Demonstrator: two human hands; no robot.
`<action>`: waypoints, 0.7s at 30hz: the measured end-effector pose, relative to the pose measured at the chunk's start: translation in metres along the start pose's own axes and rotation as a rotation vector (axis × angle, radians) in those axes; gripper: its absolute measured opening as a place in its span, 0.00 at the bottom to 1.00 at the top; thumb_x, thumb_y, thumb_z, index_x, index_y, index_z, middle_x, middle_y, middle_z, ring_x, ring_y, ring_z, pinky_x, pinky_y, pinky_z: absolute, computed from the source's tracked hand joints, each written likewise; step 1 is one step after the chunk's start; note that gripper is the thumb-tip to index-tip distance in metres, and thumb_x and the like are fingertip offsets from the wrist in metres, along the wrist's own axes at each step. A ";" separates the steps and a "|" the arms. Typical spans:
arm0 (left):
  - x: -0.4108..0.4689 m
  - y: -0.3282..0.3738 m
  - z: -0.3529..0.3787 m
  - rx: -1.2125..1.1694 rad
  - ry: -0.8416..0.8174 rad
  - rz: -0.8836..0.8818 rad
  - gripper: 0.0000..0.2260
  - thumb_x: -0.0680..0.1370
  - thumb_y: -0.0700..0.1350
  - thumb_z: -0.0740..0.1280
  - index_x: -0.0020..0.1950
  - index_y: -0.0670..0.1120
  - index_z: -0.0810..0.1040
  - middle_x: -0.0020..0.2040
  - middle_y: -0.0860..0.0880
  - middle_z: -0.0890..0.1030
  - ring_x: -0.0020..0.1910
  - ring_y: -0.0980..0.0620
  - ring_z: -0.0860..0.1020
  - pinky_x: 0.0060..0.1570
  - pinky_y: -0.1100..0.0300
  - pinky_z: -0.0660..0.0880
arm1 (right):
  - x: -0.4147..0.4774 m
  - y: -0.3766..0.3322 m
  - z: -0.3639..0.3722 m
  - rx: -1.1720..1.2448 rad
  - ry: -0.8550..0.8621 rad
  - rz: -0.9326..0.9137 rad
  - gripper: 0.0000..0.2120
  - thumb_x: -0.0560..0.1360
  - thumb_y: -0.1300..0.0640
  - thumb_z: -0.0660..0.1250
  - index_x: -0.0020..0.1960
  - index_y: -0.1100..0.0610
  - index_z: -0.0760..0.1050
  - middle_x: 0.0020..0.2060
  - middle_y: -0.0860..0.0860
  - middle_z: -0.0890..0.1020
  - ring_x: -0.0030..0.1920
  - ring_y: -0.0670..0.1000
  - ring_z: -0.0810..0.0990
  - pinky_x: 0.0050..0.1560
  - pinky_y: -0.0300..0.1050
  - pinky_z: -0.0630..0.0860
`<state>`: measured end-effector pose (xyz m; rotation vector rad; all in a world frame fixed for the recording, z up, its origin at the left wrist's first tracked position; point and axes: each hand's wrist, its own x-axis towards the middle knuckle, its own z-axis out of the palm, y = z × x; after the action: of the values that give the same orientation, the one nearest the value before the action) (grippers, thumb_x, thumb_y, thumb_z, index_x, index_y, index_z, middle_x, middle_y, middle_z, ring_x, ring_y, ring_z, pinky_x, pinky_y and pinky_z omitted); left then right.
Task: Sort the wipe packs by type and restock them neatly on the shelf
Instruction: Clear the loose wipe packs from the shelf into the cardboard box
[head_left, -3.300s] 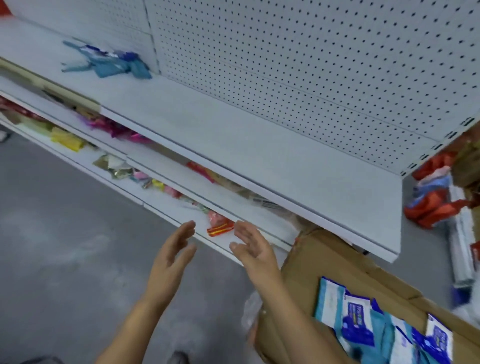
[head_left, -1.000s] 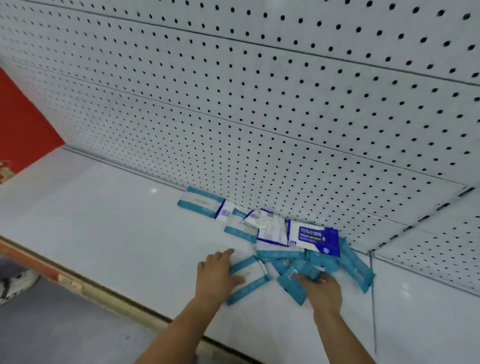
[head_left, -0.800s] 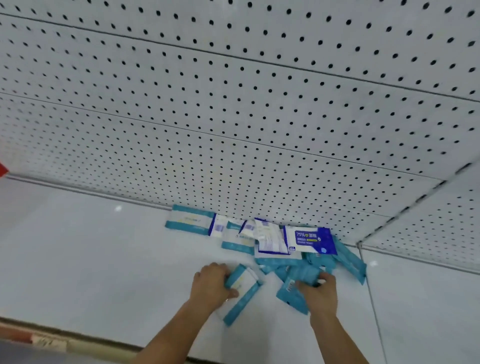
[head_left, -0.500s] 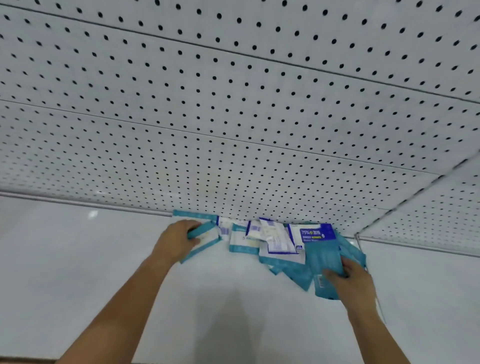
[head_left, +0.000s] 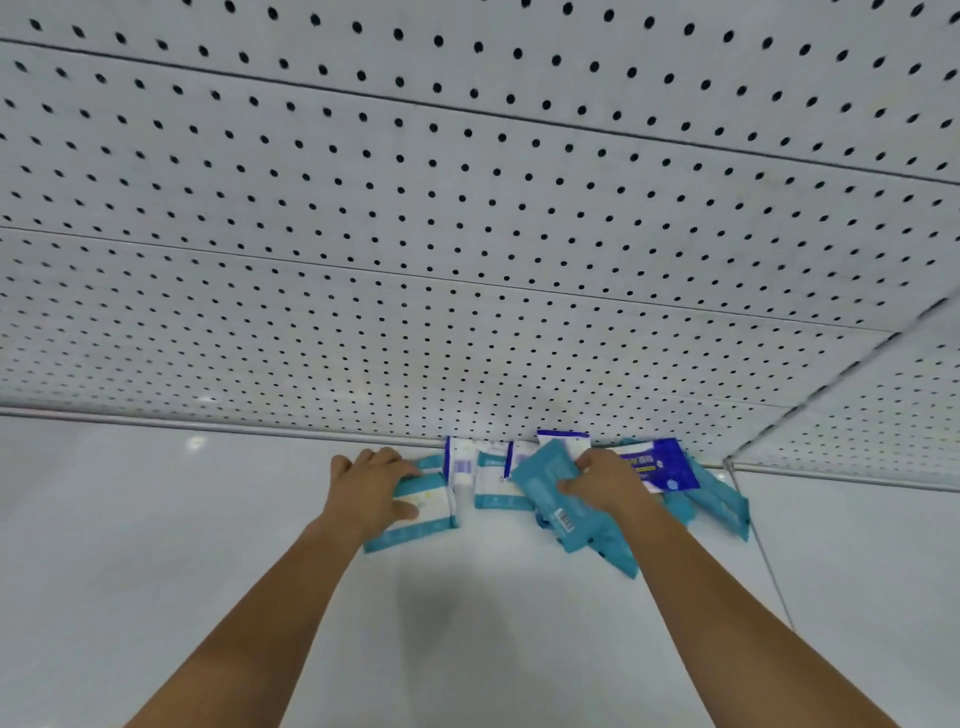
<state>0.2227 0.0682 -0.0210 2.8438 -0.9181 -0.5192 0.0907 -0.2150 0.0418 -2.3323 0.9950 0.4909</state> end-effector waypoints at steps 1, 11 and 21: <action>-0.005 0.000 0.001 0.005 -0.005 0.007 0.24 0.72 0.64 0.70 0.67 0.63 0.73 0.62 0.60 0.72 0.62 0.56 0.69 0.55 0.54 0.56 | 0.001 -0.001 0.004 -0.037 0.004 -0.001 0.15 0.74 0.49 0.71 0.56 0.56 0.74 0.48 0.51 0.78 0.48 0.52 0.77 0.51 0.45 0.75; -0.023 0.005 -0.001 -0.047 -0.107 -0.099 0.26 0.75 0.60 0.69 0.71 0.57 0.69 0.64 0.55 0.74 0.64 0.53 0.72 0.65 0.51 0.60 | -0.012 0.002 0.021 0.255 0.149 -0.067 0.22 0.74 0.55 0.72 0.61 0.49 0.64 0.50 0.52 0.79 0.45 0.50 0.79 0.43 0.46 0.76; -0.033 0.014 0.015 -0.131 -0.205 -0.111 0.24 0.77 0.60 0.67 0.67 0.48 0.68 0.59 0.47 0.73 0.57 0.48 0.75 0.52 0.56 0.75 | -0.063 0.039 0.043 0.003 0.244 -0.136 0.14 0.78 0.50 0.66 0.62 0.53 0.73 0.56 0.53 0.76 0.56 0.53 0.77 0.52 0.51 0.78</action>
<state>0.1848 0.0761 -0.0229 2.7714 -0.7266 -0.8633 0.0153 -0.1775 0.0275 -2.4780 0.9346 0.1533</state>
